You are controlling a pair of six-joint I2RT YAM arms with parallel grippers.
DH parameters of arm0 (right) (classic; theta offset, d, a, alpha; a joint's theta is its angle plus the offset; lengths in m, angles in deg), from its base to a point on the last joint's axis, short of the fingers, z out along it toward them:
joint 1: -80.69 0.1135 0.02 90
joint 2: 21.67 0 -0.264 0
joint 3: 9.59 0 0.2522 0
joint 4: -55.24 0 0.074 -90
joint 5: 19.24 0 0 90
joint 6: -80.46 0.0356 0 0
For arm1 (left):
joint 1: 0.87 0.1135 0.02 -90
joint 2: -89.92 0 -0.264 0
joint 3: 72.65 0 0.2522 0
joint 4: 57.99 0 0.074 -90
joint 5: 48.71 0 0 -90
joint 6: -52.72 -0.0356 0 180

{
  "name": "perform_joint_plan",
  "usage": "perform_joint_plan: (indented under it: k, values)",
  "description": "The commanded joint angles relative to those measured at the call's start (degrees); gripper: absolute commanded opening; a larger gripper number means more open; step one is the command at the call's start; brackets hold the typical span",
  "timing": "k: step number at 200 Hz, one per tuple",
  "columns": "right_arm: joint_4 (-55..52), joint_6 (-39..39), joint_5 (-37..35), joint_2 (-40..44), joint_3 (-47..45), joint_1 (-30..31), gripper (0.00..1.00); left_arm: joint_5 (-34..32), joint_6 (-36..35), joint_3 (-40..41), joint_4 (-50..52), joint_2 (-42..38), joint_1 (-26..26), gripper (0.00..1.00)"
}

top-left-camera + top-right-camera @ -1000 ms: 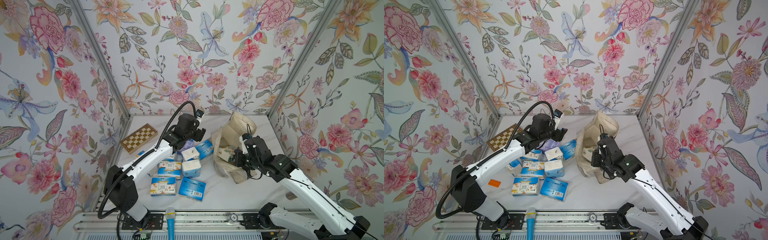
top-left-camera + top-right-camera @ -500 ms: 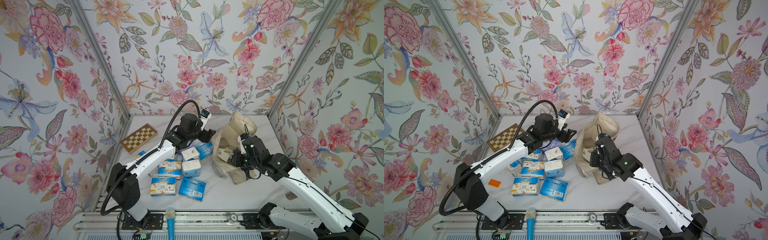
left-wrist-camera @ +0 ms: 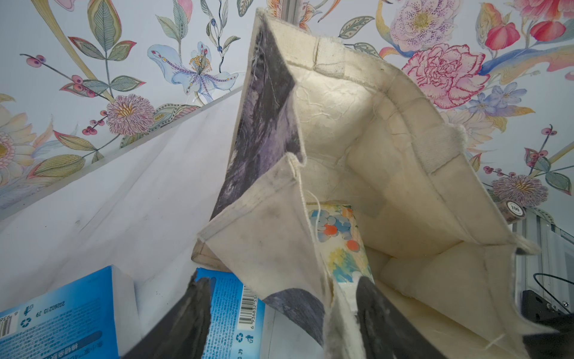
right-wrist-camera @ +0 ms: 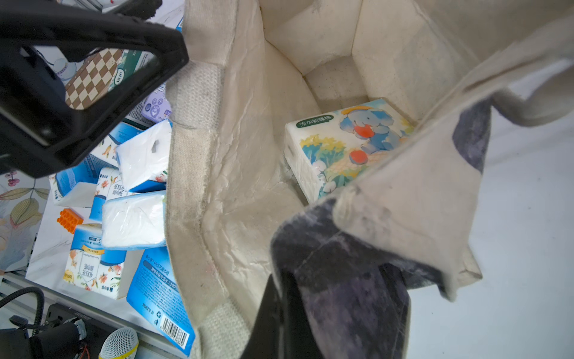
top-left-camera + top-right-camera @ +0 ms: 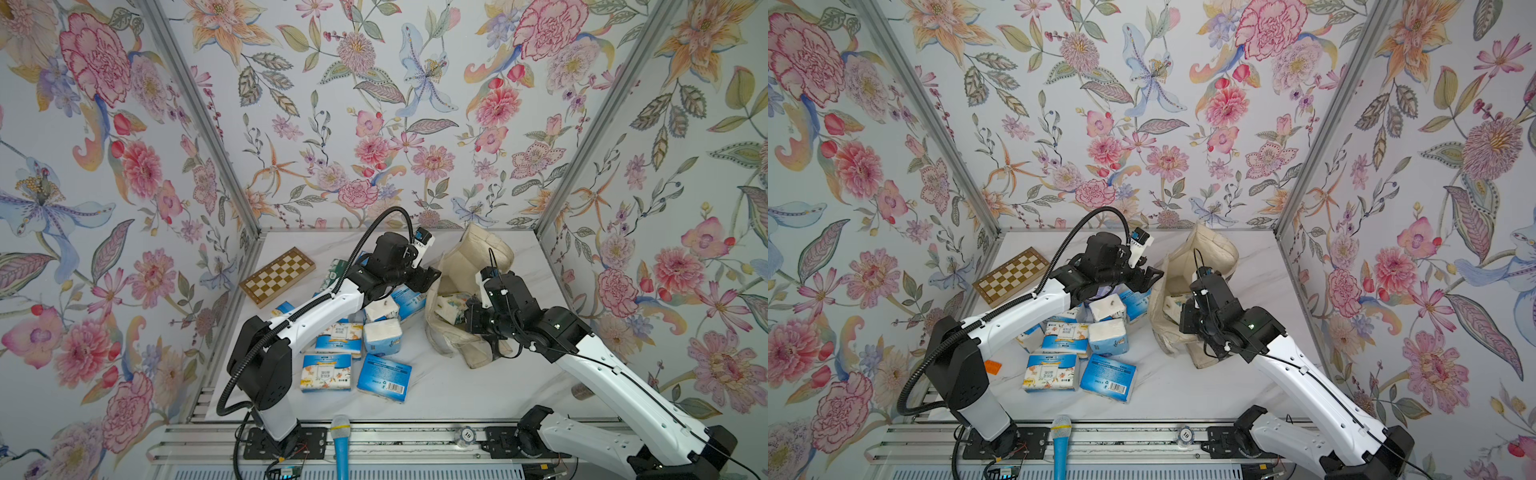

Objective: Put tissues into the canvas bag
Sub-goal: Adjust the canvas bag at the center of the board.

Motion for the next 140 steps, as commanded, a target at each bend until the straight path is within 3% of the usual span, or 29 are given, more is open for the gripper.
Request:
perform_joint_plan:
  k: [1, 36, 69, 87, 97, 111, 140]
  values:
    - [-0.6, 0.4, -0.7, -0.2, 0.4, 0.5, 0.00, 1.3, -0.5, -1.9, 1.5, 1.8, -0.7, 0.74]
    - [-0.5, 0.4, -1.1, 0.2, 0.2, 0.5, 0.00, 1.4, -1.2, -3.2, 2.7, 3.1, -0.9, 0.69]
    - [-0.6, 0.3, -1.2, 0.3, -0.1, 0.4, 0.00, 1.8, -1.9, -6.3, 4.5, 5.0, -0.9, 0.37]
    - [-0.7, -0.2, -1.2, 1.1, -0.3, 0.4, 0.00, 0.5, -1.9, -8.1, 5.0, 5.8, -1.0, 0.29]
    - [-0.6, -0.7, -1.1, 2.2, -0.4, 0.3, 0.06, -1.0, -2.0, -9.2, 5.3, 6.2, -0.9, 0.27]
    - [-0.6, -1.6, -2.3, 4.7, -0.3, 0.2, 0.23, -3.3, -2.6, -11.2, 6.0, 7.0, -0.9, 0.24]
    - [1.6, -0.5, -11.9, 14.0, -0.2, 0.2, 0.36, -4.7, -3.7, -15.5, 7.3, 10.0, -0.8, 0.19]
